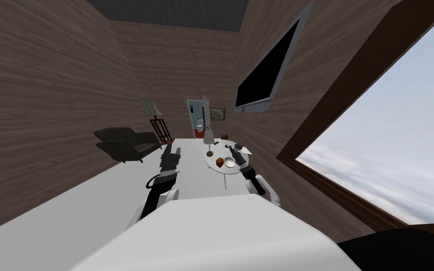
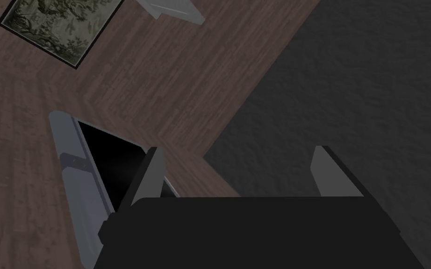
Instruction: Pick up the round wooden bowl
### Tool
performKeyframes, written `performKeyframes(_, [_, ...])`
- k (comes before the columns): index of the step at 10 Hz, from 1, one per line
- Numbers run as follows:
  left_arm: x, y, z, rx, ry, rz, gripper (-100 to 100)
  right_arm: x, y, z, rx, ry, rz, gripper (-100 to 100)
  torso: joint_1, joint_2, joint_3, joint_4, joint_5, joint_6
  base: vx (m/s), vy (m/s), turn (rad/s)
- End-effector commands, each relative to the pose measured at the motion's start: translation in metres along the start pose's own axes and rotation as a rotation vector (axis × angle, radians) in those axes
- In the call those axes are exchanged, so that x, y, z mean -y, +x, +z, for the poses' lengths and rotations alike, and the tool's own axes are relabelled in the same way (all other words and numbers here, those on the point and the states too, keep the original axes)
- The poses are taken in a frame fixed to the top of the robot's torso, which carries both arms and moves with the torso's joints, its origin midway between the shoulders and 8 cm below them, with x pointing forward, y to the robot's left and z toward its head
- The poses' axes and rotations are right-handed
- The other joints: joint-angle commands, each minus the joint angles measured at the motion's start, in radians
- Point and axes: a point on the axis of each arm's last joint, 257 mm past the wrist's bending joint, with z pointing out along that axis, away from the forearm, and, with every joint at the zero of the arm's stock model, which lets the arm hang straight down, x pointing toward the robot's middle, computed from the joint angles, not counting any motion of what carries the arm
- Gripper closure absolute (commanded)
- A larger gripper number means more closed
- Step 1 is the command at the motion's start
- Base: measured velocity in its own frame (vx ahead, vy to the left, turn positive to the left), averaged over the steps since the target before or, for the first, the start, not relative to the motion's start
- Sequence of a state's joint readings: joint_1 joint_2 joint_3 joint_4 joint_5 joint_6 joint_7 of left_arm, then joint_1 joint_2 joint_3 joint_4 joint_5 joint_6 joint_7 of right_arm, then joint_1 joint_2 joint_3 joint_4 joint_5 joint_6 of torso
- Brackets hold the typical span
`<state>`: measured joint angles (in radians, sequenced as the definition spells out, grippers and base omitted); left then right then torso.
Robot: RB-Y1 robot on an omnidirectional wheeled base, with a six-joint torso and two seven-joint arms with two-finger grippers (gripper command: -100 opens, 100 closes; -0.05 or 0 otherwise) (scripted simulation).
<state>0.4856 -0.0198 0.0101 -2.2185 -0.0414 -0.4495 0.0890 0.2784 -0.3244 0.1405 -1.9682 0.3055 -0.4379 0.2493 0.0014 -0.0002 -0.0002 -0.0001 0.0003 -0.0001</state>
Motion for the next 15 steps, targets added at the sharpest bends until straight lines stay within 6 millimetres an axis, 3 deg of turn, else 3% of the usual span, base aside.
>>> performKeyframes(1, [0.000, 0.000, 0.000, 0.000, 0.000, 0.000, 0, 0.006, 0.007, 0.002, -0.016, 0.006, -0.009, -100, 0.000, 0.000, 0.000, 0.000, 0.000, 0.000, 0.002, 0.009, 0.003])
performKeyframes(4, [0.000, 0.000, 0.000, 0.000, 0.000, 0.000, 0, 0.012, 0.047, 0.012, -0.135, -0.030, -0.119, -100, -0.001, 0.000, 0.000, 0.000, 0.000, 0.000, 0.003, 0.014, -0.043])
performKeyframes(6, [0.000, 0.000, 0.000, 0.000, 0.000, 0.000, 0, 0.023, 0.053, 0.008, -0.150, -0.008, -0.117, -100, 0.000, 0.000, 0.000, 0.000, 0.000, 0.000, 0.002, 0.014, -0.013])
performKeyframes(7, [0.000, 0.000, 0.000, 0.000, 0.000, 0.000, 0, 0.023, 0.071, 0.013, -0.207, -0.037, -0.179, -100, -0.001, 0.000, 0.000, 0.000, 0.000, 0.000, -0.002, 0.013, -0.044])
performKeyframes(10, [0.000, 0.000, 0.000, 0.000, 0.000, 0.000, 0, 0.040, 0.099, 0.008, -0.289, -0.032, -0.241, -100, 0.000, 0.000, 0.000, 0.000, 0.000, 0.000, 0.005, 0.020, -0.024])
performKeyframes(15, [0.000, 0.000, 0.000, 0.000, 0.000, 0.000, 0, 0.070, 0.161, -0.003, -0.496, -0.089, -0.448, -100, 0.000, -0.001, 0.000, 0.000, 0.000, 0.000, 0.009, 0.023, -0.020])
